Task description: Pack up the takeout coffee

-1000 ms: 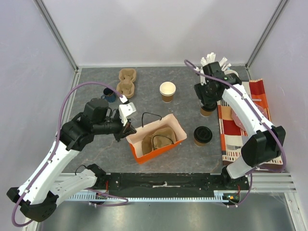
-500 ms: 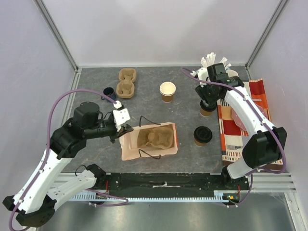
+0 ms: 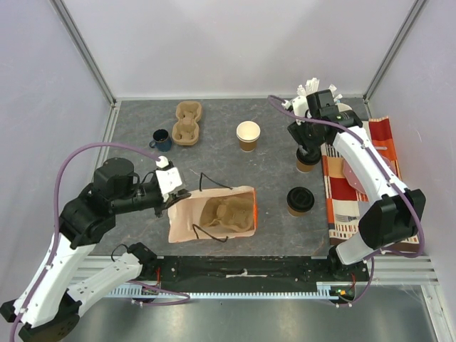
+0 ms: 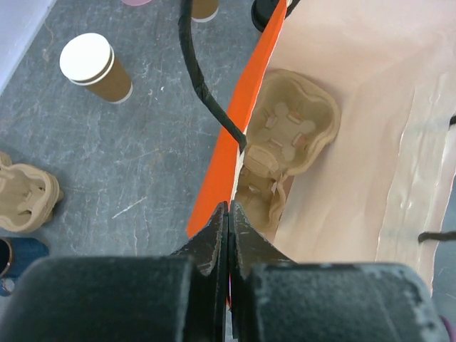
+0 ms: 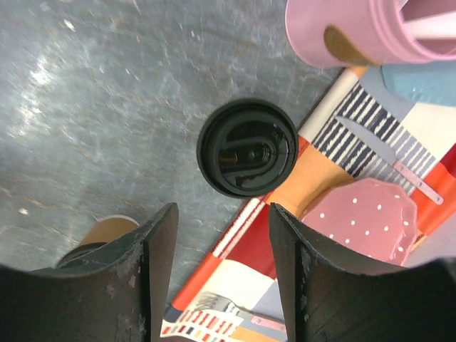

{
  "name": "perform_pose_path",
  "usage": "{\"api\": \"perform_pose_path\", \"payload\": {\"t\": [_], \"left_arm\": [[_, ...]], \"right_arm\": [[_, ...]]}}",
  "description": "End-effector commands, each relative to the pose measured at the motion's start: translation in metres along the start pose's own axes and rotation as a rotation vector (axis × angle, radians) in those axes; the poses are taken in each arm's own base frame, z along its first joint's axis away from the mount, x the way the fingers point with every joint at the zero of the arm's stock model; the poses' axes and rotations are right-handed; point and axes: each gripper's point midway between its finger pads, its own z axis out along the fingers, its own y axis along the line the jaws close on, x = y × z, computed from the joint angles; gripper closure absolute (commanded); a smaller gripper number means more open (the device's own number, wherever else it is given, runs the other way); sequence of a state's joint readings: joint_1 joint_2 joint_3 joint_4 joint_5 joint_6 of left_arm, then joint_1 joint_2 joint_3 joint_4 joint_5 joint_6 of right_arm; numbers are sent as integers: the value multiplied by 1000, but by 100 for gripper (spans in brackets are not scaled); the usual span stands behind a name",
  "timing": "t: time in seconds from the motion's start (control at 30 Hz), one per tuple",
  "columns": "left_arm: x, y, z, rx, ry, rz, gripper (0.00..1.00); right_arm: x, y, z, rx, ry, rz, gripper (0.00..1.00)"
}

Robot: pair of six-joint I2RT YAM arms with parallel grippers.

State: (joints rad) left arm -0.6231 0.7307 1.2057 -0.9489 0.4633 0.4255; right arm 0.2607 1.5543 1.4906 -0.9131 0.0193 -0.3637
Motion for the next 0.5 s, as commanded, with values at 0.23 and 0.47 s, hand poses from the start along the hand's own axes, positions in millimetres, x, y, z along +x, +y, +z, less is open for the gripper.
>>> {"api": "perform_pose_path", "payload": {"t": [0.23, 0.47], "left_arm": [[31, 54, 10, -332, 118, -239, 98], [30, 69, 9, -421, 96, -269, 98]], "right_arm": [[-126, 64, -133, -179, -380, 404, 38], [-156, 182, -202, -443, -511, 356, 57]]}}
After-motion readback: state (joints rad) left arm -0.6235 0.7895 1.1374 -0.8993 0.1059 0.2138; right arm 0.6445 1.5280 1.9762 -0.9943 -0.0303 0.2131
